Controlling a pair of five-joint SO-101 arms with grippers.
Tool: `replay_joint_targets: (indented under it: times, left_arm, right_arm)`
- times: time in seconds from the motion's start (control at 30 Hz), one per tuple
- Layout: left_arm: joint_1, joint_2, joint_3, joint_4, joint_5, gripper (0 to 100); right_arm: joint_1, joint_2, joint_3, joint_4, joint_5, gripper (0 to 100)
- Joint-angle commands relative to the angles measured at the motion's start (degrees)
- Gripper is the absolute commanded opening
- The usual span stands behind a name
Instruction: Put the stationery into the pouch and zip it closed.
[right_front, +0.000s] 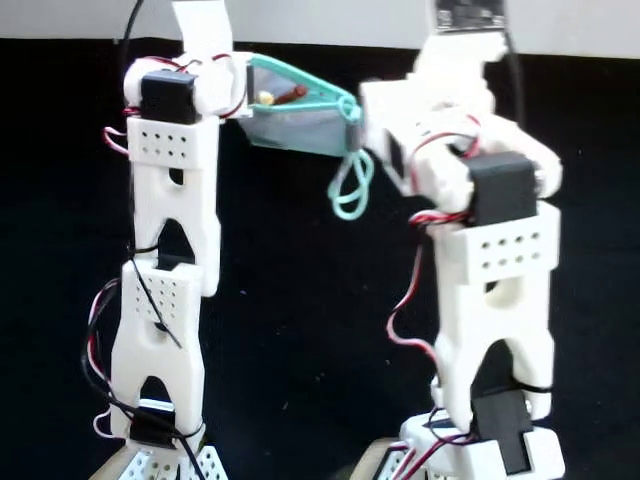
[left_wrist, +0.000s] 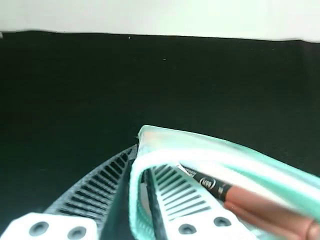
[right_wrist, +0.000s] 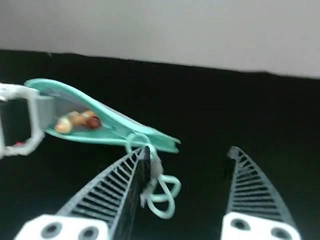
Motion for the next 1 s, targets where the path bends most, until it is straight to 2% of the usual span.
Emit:
replay_joint_targets:
  times: [0.0,0.1,0.27,0.5,0.6,0.8,0.97]
  left_arm:
    - [0.75,-5.93,-3.03,-2.81,-2.2,1]
    - [0.84,-6.46,-3.03,-2.9,-2.11,1]
    - [3.65,-8.04,-3.03,-2.9,-1.41,1]
    - [7.6,-14.9,-2.59,-2.46,0.09,1]
    - [7.16,-16.75,1.98,-2.37,0.09,1]
    - [5.58,-13.67,20.7,-2.64,0.09,1]
    - [5.67,-13.41,21.05,-2.64,0.09,1]
  right_arm:
    - [5.93,-1.54,-0.57,3.65,-0.53,20.0]
    - [8.92,-1.45,0.22,6.29,-0.09,20.0]
    - [9.36,-1.89,7.96,6.29,4.4,20.0]
    - [9.98,-2.07,15.78,2.51,4.22,20.0]
    - [10.07,-2.07,16.48,2.33,4.22,20.0]
    - [10.07,-2.07,16.57,2.33,4.22,20.0]
    - [10.07,-2.07,16.57,2.33,4.22,20.0]
